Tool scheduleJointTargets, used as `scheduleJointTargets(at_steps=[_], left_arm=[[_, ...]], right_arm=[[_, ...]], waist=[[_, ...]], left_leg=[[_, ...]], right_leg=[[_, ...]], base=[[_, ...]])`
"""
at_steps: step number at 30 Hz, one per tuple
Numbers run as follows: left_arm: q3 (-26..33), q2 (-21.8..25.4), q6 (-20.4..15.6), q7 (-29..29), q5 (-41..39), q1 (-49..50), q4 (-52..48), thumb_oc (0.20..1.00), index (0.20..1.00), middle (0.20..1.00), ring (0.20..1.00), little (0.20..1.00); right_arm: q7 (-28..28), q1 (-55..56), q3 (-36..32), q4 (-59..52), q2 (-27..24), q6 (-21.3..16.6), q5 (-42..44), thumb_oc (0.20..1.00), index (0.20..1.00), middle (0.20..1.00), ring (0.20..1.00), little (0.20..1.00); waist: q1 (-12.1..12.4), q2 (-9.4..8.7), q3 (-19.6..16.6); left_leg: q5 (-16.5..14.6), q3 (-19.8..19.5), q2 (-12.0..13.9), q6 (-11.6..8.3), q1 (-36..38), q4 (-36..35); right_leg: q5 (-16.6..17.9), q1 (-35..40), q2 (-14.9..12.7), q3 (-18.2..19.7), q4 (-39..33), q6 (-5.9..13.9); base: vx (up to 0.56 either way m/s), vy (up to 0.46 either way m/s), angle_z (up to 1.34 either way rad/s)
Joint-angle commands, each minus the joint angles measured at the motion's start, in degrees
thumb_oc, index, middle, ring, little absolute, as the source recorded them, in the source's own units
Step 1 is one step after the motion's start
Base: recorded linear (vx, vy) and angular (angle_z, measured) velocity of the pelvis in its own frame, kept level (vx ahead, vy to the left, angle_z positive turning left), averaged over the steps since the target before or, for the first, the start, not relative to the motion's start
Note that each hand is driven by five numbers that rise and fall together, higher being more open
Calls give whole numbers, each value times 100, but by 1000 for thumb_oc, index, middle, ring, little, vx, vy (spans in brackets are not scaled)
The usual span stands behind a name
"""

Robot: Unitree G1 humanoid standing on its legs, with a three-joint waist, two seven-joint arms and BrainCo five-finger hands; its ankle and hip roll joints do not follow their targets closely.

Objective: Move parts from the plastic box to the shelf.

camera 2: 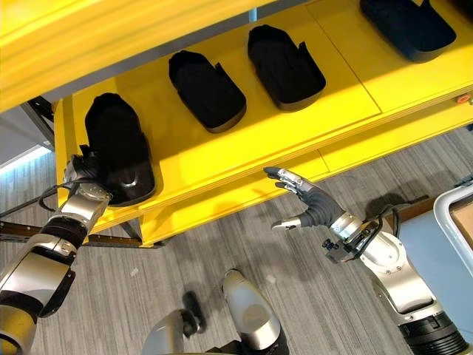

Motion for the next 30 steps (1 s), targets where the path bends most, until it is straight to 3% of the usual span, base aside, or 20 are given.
scheduleJointTargets(at_steps=[1,2,4,6,12,20,30], left_arm=[[423,333,-456,56,-75,11,-101,200,200,200,200,200],[420,294,-469,36,-67,-52,5,200,200,200,200,200],[421,288,-475,34,-63,-63,19,200,200,200,200,200],[417,262,-563,-62,-44,-196,221,200,200,200,200,200],[278,169,-631,331,-350,-544,276,200,200,200,200,200],[104,293,-326,644,-446,-1101,130,200,200,200,200,200],[224,338,120,1180,-547,-1176,73,200,200,200,200,200]], right_arm=[[130,-166,-448,-55,-108,-404,270,1000,1000,1000,1000,1000],[154,-205,-484,-38,-156,-458,284,1000,1000,1000,1000,1000],[149,-213,-489,-35,-166,-474,292,1000,1000,1000,1000,1000],[-91,-374,-390,-46,-152,-504,331,1000,1000,1000,1000,1000],[-110,-864,-23,-296,-8,-355,100,1000,1000,1000,1000,1000],[-649,-1573,269,-444,-21,42,76,1000,1000,1000,1000,1000],[-853,-1743,339,-446,-10,169,148,1000,1000,1000,1000,1000]], waist=[[-60,-21,-68],[-94,-15,-59],[-94,-22,-57],[-146,107,-25],[-323,312,83],[-139,140,310],[-88,1,455]], left_leg=[[793,272,201,284,-22,-23],[613,300,216,306,5,-86],[578,318,205,316,30,-101],[426,467,197,233,74,128],[155,866,-192,228,233,-31],[-3,836,-404,364,-278,339],[-125,764,-441,420,-497,639]], right_leg=[[-140,430,-427,85,-702,515],[-193,503,-526,96,-672,546],[-207,517,-544,105,-668,555],[-274,382,-689,169,-539,680],[172,19,-900,239,-1152,895],[434,-499,-889,190,-1211,826],[491,-728,-918,224,-1086,821]], base=[[240,275,-21],[150,197,-22],[106,204,-15],[145,395,-22],[-31,275,-18],[-22,-13,2],[-6,-8,2]])
